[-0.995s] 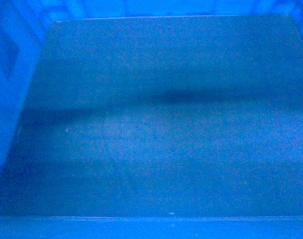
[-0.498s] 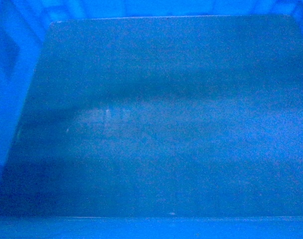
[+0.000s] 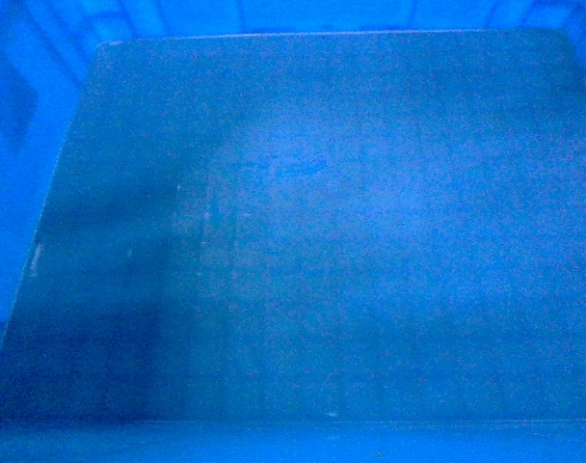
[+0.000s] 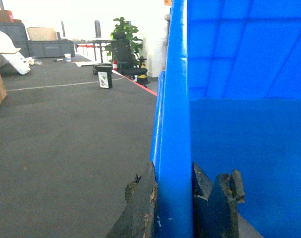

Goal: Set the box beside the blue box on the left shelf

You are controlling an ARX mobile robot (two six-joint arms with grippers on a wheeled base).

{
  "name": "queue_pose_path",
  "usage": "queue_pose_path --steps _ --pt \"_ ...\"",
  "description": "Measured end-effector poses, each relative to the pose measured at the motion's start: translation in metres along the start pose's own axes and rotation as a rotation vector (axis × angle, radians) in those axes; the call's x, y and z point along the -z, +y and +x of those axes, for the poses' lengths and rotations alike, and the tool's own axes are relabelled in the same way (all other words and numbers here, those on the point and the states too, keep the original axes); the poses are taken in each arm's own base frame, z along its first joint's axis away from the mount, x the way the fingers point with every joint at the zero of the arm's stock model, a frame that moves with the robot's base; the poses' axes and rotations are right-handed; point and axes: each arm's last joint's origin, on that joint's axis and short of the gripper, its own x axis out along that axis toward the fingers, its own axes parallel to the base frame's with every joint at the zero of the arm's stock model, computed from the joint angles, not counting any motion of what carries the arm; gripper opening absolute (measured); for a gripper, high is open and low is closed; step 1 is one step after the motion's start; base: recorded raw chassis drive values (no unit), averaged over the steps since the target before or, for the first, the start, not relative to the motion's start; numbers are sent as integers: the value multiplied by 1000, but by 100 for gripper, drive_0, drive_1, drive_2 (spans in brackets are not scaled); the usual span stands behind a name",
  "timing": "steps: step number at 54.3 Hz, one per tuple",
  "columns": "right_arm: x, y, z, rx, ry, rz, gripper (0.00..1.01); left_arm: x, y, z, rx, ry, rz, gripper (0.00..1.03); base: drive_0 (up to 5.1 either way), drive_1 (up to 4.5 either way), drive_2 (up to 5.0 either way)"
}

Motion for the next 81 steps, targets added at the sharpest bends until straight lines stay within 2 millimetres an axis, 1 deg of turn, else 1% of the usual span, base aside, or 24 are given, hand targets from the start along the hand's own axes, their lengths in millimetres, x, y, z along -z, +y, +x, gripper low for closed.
queue_pose_path --steps 81 --pt "0 0 0 0 1 -1 20 0 0 0 0 0 -1 13 -156 -156 -156"
